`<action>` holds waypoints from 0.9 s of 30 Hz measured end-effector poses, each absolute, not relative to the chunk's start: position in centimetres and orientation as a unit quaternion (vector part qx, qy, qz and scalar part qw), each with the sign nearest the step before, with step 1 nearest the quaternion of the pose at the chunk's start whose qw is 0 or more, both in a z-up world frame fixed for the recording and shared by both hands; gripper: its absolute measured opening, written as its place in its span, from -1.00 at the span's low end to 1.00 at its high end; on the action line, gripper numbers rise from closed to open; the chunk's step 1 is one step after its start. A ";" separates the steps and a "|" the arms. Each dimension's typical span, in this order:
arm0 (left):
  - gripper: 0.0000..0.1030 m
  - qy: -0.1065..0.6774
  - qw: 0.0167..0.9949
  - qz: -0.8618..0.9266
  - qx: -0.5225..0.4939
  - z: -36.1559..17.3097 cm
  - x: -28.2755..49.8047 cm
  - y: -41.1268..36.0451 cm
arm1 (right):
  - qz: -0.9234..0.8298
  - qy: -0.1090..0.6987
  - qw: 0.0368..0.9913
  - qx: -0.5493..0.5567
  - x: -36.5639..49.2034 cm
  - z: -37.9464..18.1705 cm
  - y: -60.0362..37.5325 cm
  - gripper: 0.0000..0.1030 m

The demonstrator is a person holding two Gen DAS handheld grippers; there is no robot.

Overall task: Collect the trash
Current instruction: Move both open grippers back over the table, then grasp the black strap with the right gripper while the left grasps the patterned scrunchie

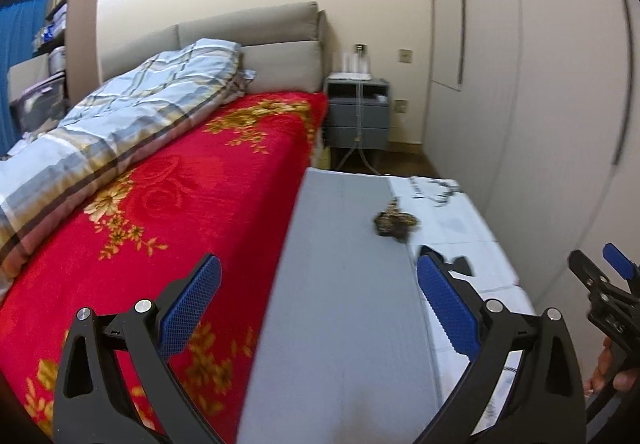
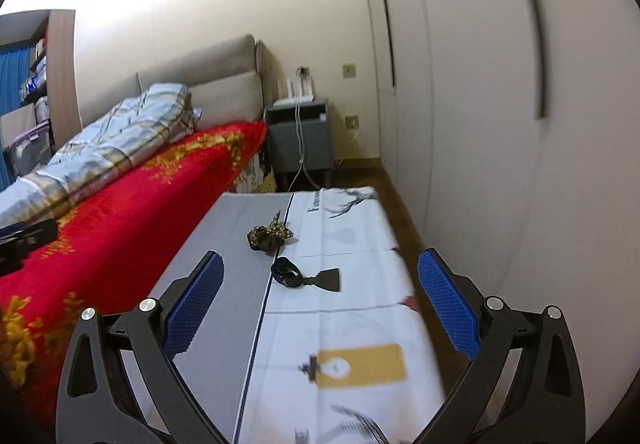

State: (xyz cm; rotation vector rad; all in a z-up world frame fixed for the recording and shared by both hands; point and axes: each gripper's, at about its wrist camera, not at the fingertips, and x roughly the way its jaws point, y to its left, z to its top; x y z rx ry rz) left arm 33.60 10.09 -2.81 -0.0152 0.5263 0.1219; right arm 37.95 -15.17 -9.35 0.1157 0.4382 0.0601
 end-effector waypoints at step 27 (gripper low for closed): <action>0.85 0.285 0.955 0.072 -0.043 -9.6 39.8 14.7 | 0.050 0.374 0.926 0.006 58.8 -23.6 -8.0 0.36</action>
